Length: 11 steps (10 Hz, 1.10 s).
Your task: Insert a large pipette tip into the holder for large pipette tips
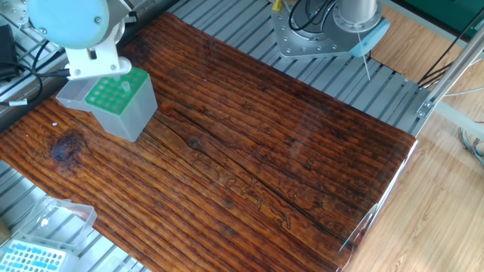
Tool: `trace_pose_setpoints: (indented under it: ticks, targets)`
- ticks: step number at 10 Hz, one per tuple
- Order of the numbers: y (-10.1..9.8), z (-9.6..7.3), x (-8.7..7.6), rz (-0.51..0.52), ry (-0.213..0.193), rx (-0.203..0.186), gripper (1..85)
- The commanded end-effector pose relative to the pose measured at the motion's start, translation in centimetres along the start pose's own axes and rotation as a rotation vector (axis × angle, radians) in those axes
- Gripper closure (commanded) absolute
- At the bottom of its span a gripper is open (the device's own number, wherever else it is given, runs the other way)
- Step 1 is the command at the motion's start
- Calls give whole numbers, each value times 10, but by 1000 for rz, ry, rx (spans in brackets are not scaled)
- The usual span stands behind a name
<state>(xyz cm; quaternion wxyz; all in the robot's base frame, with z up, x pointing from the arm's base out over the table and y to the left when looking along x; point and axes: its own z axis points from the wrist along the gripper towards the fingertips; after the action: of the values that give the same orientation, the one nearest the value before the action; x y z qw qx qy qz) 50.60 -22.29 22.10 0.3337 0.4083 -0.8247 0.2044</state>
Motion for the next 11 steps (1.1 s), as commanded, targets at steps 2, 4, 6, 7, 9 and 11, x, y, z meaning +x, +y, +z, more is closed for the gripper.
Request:
trace_pose_setpoints:
  ticks: [2,4,6,7,9,11]
  targets:
    - [-3,-5,-9,-30,-56,14,500]
    - [-1,-8,-12,-35,-81,7,500]
    - [-1,-13,-5,-41,-91,13,507]
    - [1,-17,-6,-32,-123,7,507]
    - [13,-31,-1,33,-206,-18,507]
    - [24,-54,-30,158,-469,-84,533]
